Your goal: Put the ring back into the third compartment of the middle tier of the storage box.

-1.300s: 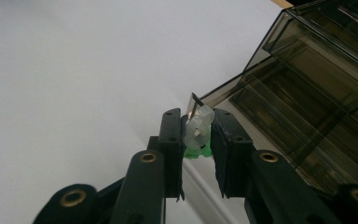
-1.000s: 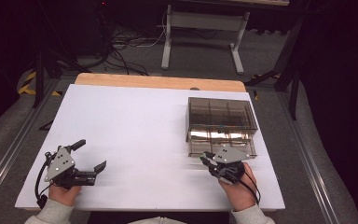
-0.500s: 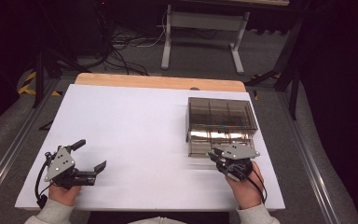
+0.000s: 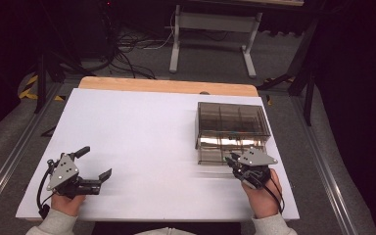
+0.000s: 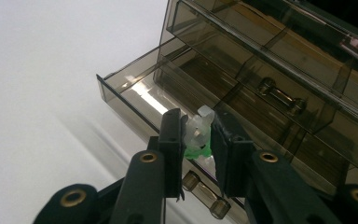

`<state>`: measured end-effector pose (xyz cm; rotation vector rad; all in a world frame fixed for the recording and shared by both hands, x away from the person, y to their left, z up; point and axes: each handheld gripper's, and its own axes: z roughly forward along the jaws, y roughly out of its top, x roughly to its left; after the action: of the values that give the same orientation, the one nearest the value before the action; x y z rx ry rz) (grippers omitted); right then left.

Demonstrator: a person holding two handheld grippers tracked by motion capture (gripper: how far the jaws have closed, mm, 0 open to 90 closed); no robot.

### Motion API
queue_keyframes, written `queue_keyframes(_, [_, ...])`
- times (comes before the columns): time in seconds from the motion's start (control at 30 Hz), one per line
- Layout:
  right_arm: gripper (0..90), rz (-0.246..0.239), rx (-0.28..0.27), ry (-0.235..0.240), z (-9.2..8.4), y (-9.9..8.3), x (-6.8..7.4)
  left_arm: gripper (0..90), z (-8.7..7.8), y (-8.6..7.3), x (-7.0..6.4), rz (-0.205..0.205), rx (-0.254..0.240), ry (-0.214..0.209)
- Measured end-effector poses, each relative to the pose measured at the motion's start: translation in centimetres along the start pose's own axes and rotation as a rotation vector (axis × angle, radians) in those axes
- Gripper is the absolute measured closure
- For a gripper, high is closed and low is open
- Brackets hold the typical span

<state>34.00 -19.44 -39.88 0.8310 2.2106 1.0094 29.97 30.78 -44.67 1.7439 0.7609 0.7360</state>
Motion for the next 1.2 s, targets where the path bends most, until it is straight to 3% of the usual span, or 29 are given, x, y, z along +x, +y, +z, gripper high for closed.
queue_keyframes(1.2, [74.5, 0.099, 0.022, -0.118, -0.7, -2.0, -3.7, 0.2, 0.0, 0.0, 0.0, -0.001, 0.004, 0.003])
